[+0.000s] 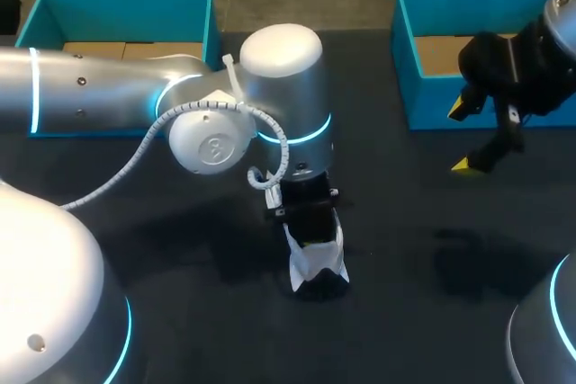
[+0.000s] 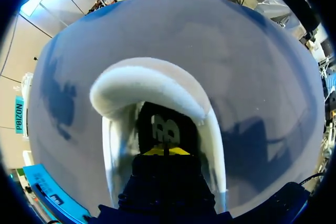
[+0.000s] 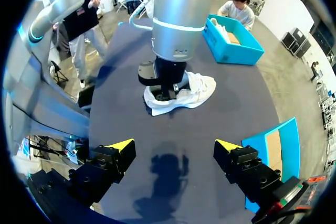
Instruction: Take the shoe out of the shoebox, open the shoe tongue, remove and reinsert the insole, then place the shoe into the shoebox
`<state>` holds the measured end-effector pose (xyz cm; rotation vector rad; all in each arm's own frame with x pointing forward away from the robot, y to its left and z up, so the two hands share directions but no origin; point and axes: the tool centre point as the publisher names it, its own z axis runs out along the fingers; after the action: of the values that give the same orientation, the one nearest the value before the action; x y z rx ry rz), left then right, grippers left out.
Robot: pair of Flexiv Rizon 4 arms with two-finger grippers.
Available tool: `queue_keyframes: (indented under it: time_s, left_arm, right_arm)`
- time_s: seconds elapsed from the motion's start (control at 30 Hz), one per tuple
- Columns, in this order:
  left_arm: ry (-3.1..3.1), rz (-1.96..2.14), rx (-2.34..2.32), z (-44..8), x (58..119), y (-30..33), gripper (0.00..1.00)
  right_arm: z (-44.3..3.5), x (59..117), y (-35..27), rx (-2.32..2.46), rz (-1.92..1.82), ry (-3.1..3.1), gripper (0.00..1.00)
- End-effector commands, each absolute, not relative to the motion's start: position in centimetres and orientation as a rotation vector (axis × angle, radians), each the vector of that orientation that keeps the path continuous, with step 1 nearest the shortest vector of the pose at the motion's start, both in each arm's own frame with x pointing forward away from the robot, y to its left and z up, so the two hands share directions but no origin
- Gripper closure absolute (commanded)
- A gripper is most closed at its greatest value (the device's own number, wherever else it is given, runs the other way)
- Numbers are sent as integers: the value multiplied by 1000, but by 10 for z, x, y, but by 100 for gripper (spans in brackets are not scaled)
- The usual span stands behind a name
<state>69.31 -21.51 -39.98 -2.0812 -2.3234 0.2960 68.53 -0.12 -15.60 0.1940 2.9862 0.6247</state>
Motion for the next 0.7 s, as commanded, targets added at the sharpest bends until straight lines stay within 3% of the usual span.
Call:
queue_keyframes:
  time_s: [0.03, 0.7]
  left_arm:
    - [-2327, 289, -2091, -388, 693, -212, 100]
    - [-2416, 1, -2199, -367, 704, -207, 100]
  right_arm:
    - [-156, 688, 1, 194, 620, 2993, 0]
    - [-156, 688, 1, 194, 620, 2993, 0]
